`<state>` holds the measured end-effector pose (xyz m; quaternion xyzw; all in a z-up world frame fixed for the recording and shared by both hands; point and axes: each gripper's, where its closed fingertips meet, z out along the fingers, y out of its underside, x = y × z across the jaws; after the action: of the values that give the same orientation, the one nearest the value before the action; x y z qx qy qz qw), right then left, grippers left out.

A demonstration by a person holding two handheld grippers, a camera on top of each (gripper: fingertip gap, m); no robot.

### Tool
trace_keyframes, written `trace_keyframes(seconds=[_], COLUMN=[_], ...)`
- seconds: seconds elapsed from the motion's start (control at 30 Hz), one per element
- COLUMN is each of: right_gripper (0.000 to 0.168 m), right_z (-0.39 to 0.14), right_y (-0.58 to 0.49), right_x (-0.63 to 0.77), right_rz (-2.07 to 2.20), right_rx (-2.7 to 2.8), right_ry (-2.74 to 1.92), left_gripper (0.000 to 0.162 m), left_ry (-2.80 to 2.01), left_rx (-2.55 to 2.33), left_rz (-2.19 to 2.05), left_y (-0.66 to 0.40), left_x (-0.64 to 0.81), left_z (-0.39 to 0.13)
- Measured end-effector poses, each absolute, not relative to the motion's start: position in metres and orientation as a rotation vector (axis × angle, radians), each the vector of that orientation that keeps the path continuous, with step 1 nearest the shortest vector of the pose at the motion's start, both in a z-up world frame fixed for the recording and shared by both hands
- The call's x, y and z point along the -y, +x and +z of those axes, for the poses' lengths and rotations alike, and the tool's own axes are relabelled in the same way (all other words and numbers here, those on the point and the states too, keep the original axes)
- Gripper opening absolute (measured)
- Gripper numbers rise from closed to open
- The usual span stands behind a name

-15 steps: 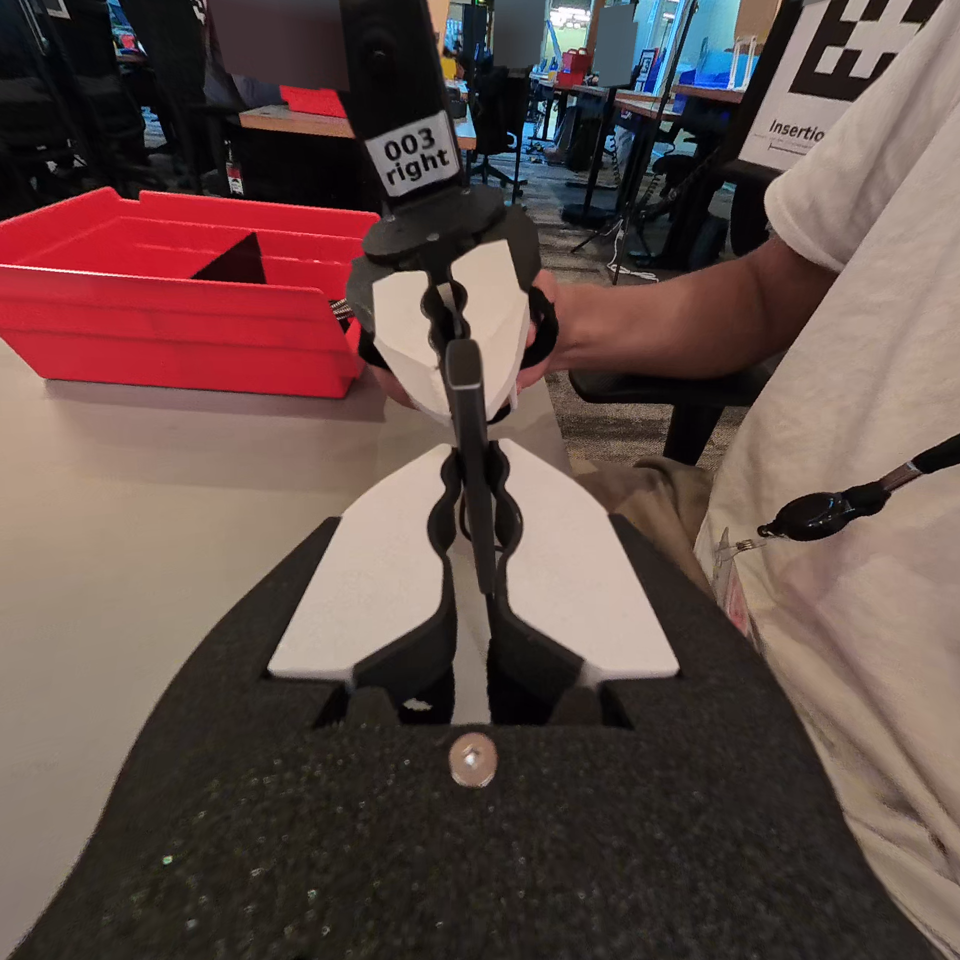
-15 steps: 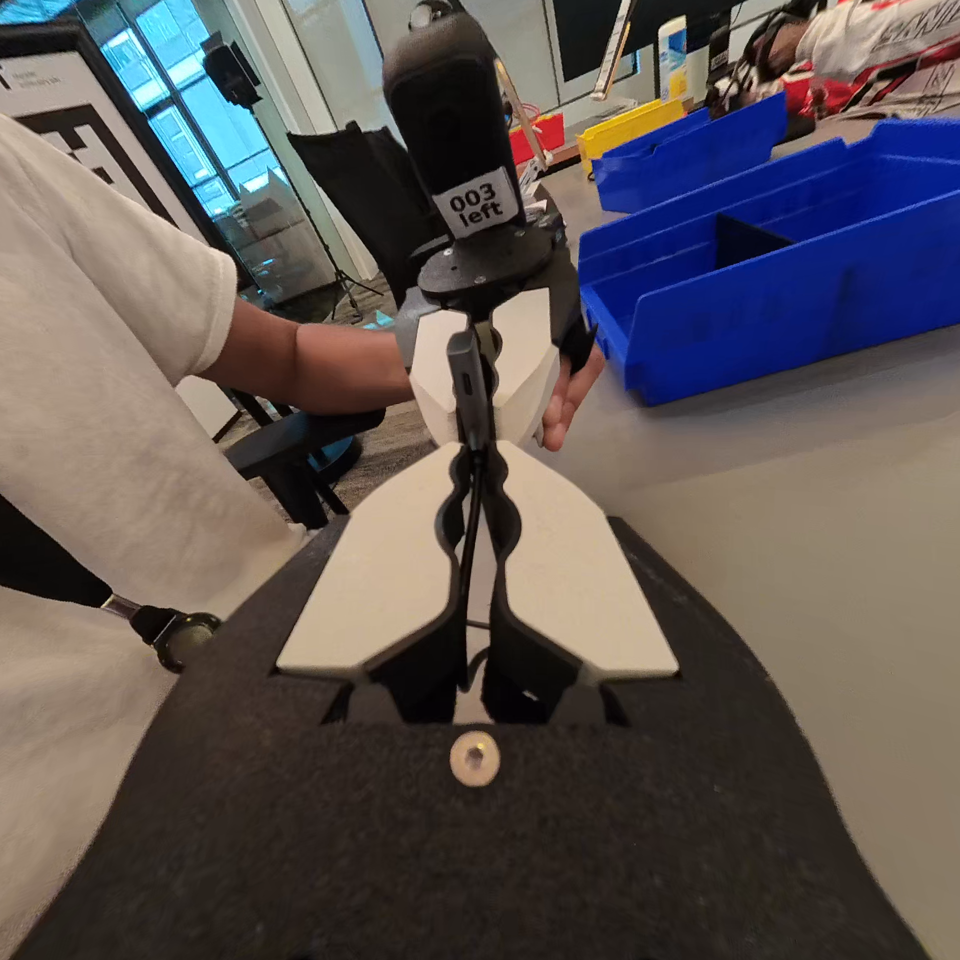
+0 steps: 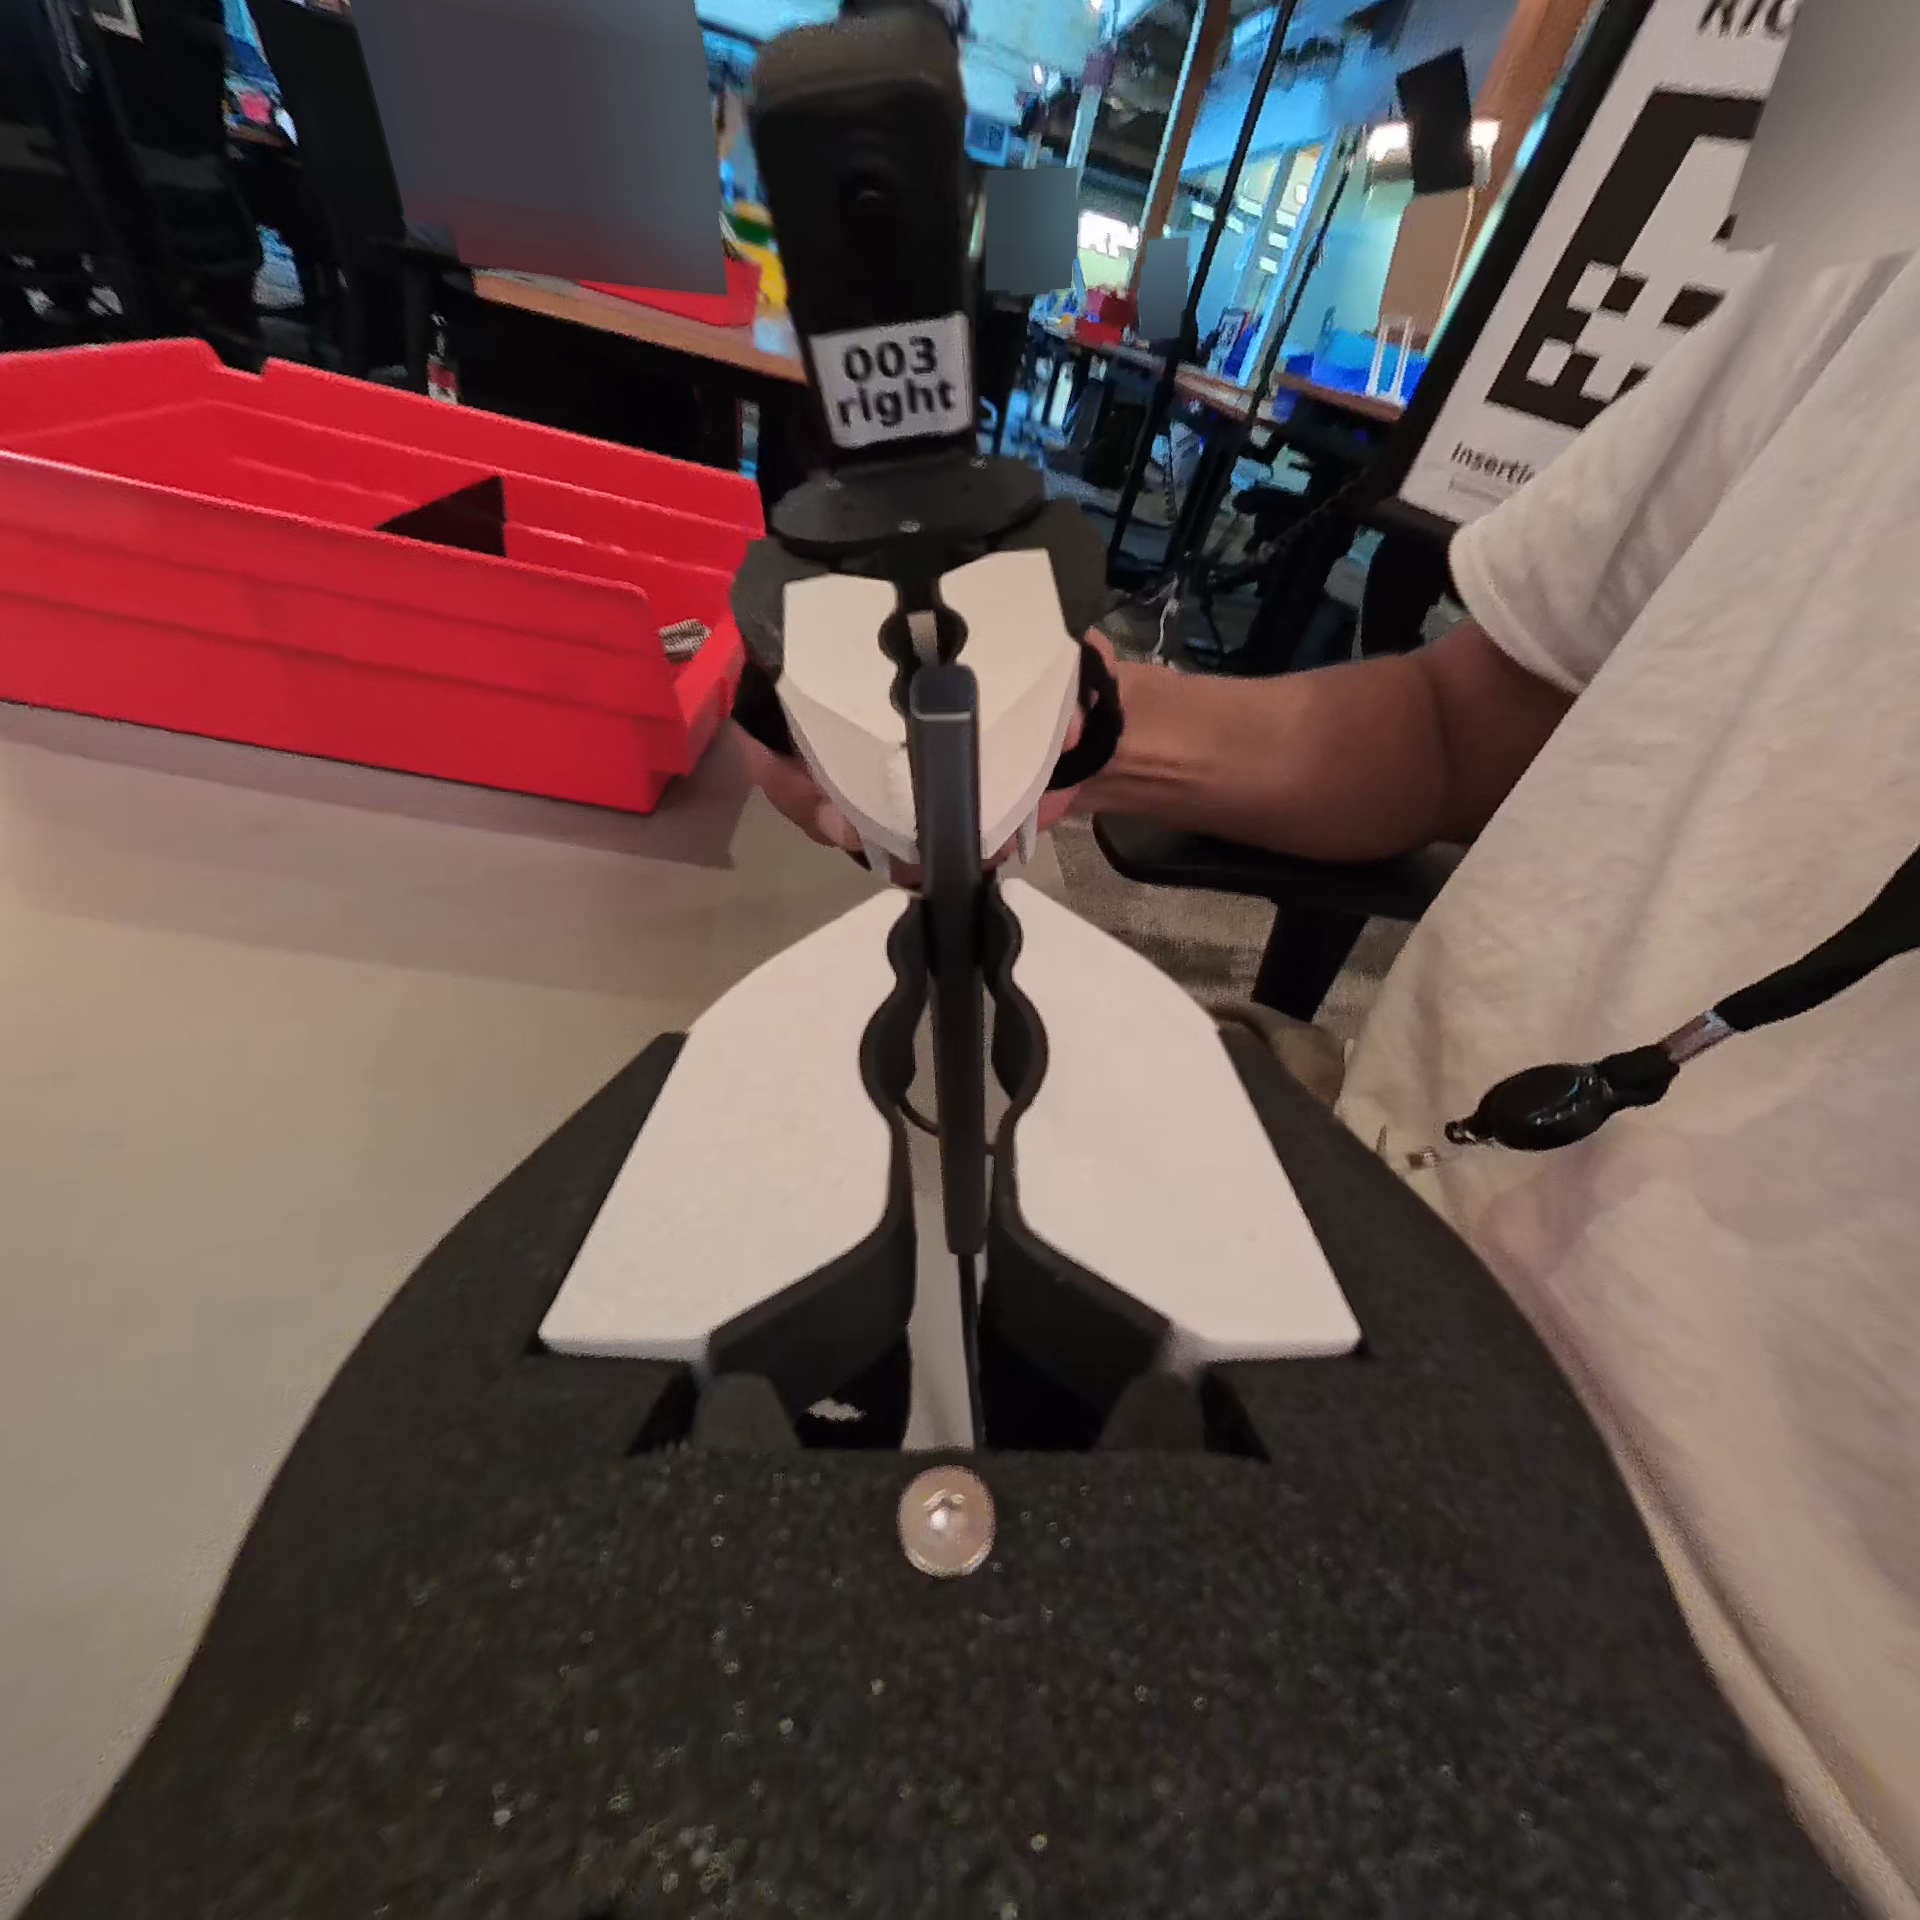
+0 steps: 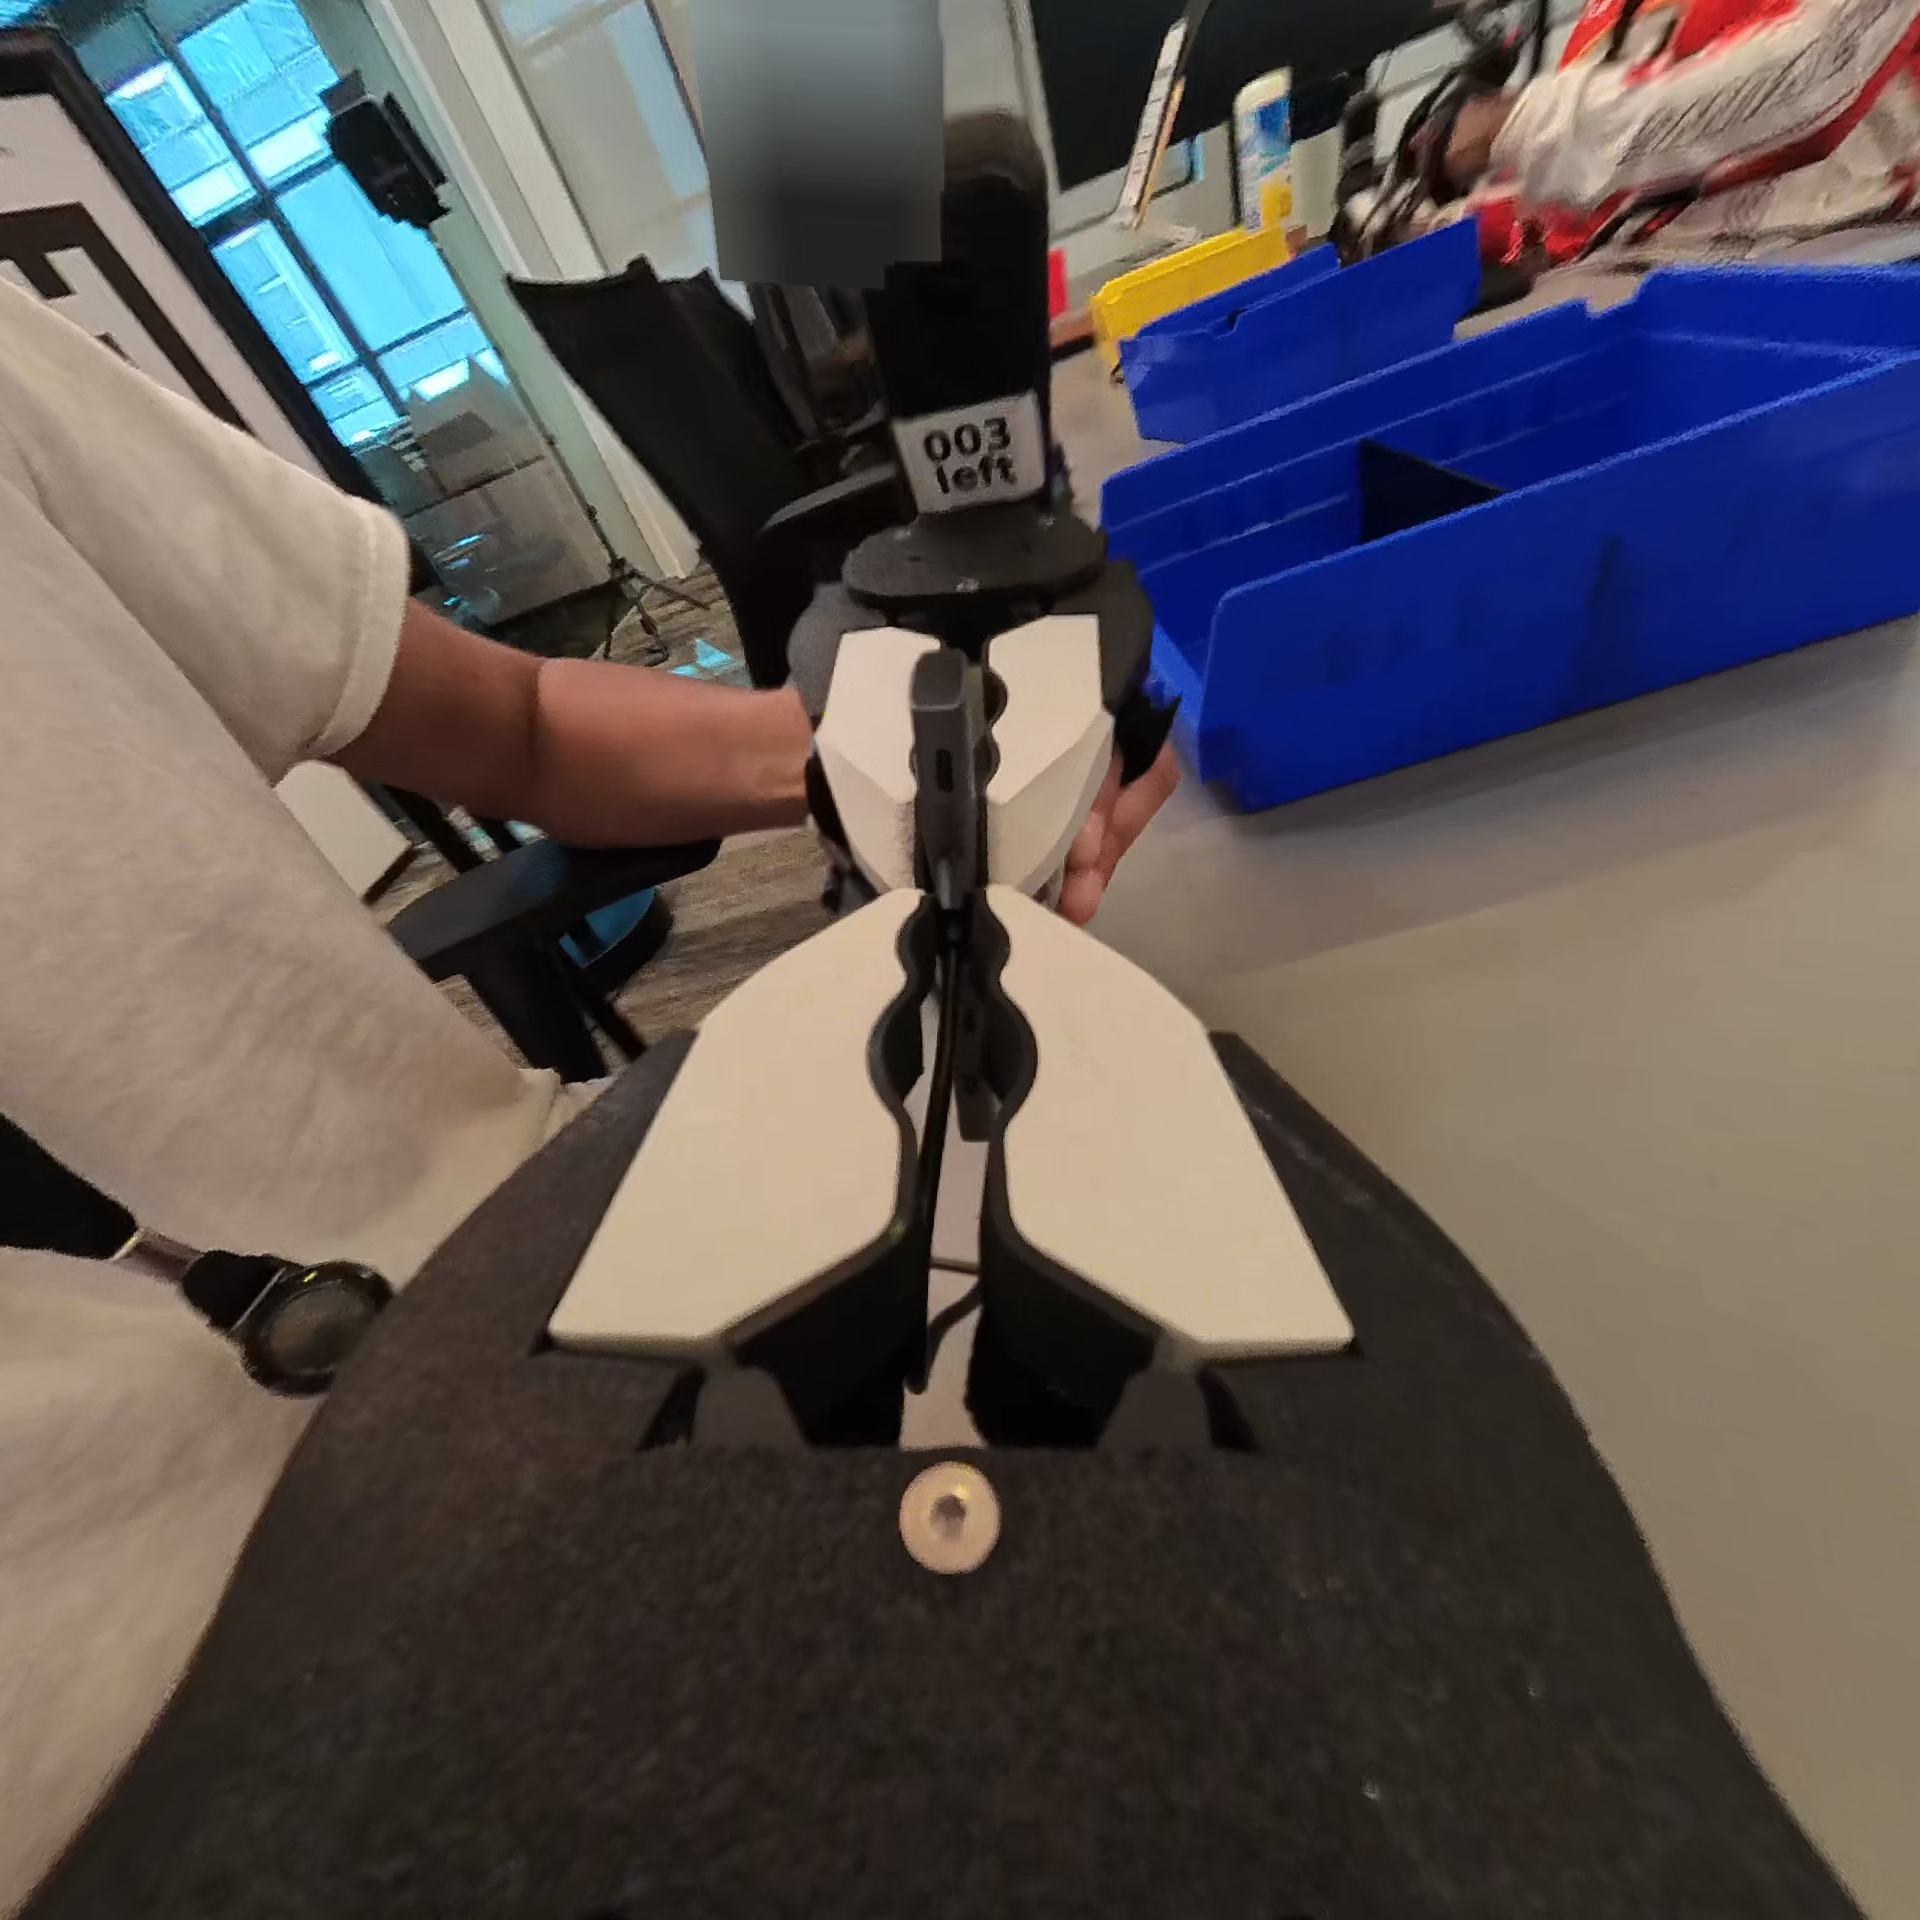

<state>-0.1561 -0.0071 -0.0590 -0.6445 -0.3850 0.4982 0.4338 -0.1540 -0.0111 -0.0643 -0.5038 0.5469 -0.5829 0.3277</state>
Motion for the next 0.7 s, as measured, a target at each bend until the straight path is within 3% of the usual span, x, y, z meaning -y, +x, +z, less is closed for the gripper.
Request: trace_keyframes(seconds=[0.33,0.7], right_gripper=[0.017,0.006], right_z=[-0.053,-0.043], right_y=[-0.151,-0.15], right_x=[0.0,-0.002], right_rz=[0.859,1.127], right_rx=[1.021,0.87], right_ry=[-1.515,-1.549], left_gripper=[0.01,0.01], left_ry=[-1.465,-1.412], left_rx=[-1.255,-1.07], left_rz=[-1.815,-1.764], left_y=[-0.151,-0.144], left_x=[0.01,0.004], left_z=[-0.058,-0.045])
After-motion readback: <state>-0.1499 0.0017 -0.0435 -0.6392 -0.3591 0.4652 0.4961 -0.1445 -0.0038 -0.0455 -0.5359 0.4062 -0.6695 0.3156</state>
